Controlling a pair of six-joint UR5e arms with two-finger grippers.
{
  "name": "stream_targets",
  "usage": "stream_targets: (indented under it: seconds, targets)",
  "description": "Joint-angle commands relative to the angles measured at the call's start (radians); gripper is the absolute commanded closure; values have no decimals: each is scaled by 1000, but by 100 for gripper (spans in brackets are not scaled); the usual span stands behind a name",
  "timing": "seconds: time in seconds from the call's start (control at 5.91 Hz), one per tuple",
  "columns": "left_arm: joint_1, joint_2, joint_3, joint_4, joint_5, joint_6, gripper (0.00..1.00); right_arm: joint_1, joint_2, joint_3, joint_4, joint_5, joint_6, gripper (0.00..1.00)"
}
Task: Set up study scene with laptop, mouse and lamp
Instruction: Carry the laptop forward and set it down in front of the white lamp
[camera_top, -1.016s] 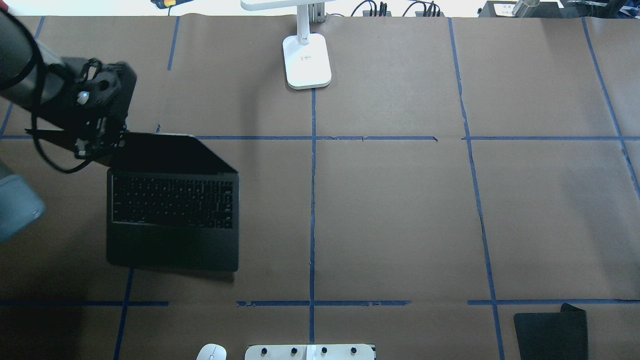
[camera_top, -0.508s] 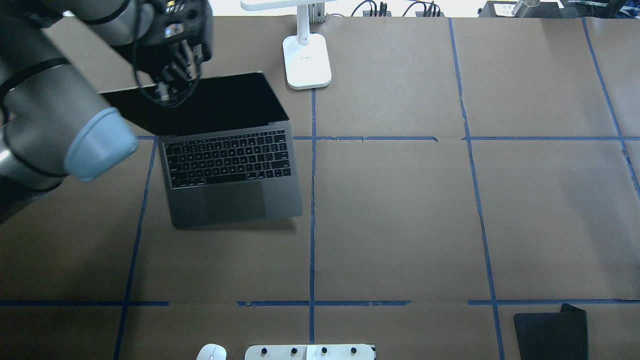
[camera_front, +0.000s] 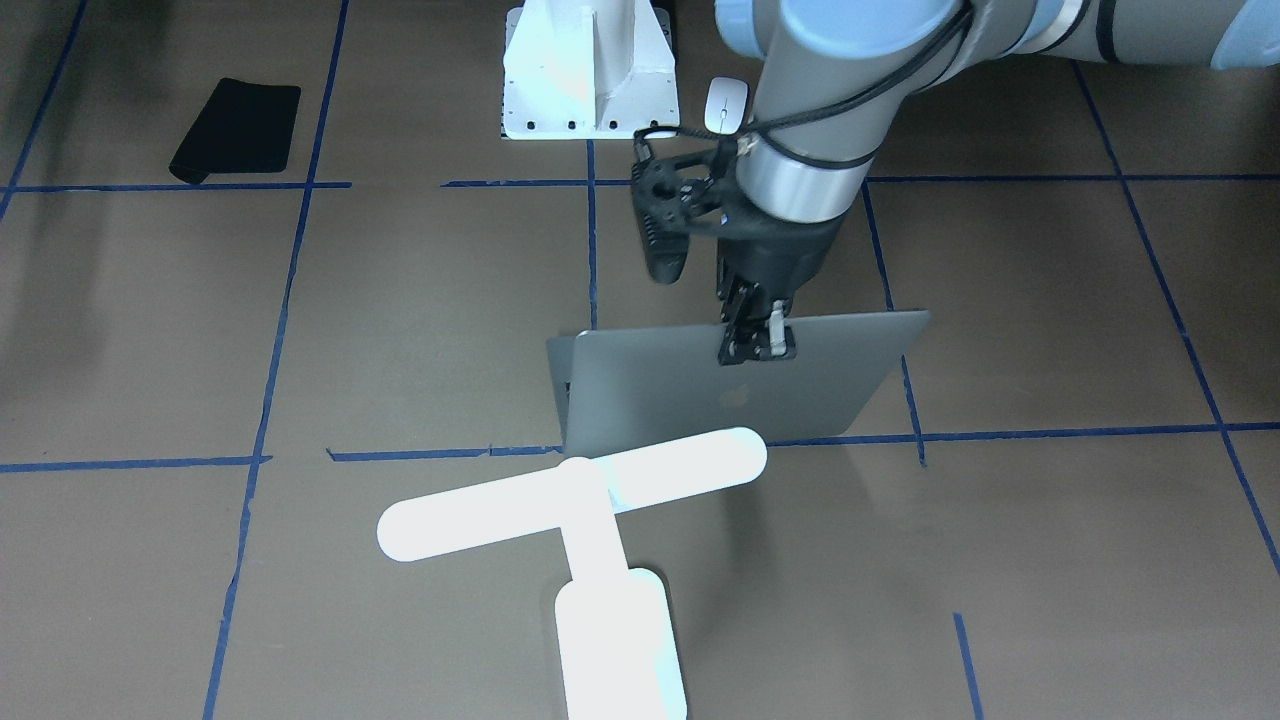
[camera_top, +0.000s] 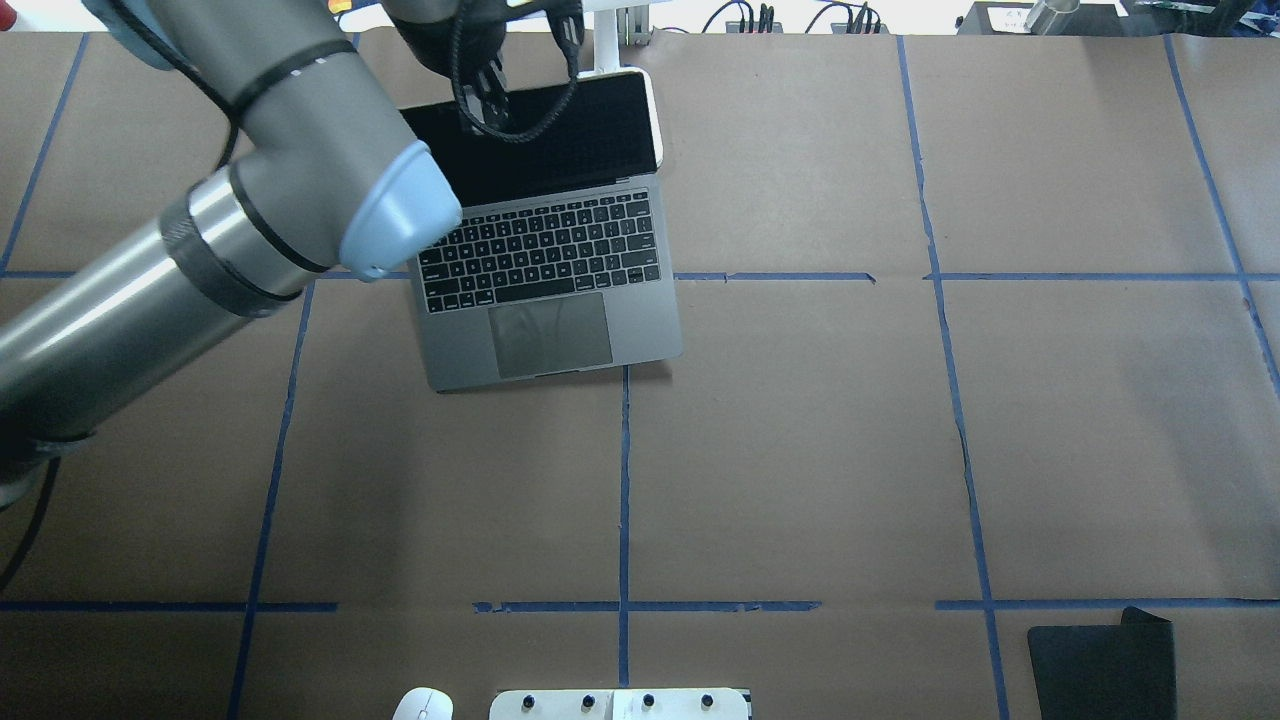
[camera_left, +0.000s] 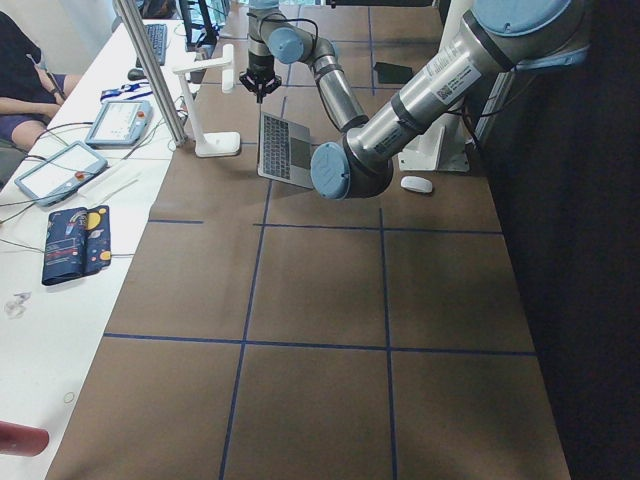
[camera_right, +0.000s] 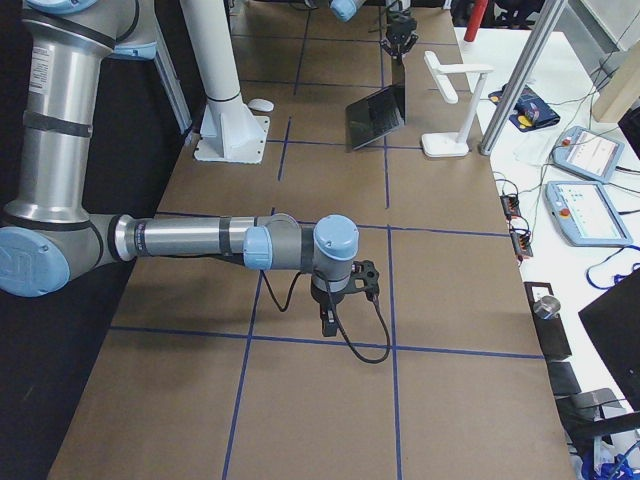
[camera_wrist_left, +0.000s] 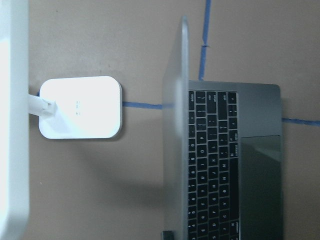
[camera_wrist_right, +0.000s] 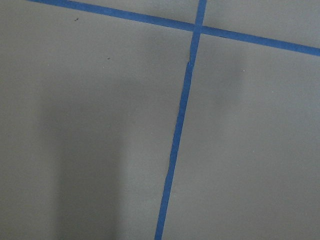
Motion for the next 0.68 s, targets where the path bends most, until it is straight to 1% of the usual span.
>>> stream_targets:
  seconds: [0.0,0.17,0.34,0.51]
  targets:
    - [58,9,30,-42,77,-24,100,0,1,0,0,0,2,0]
    - [76,58,24,-100,78,-59,100,0,1,0,0,0,2,0]
    - [107,87,27,-177,131,-106,100,0,1,0,0,0,2,0]
    - [116,81,30,-180,150,-132,96,0,1,0,0,0,2,0]
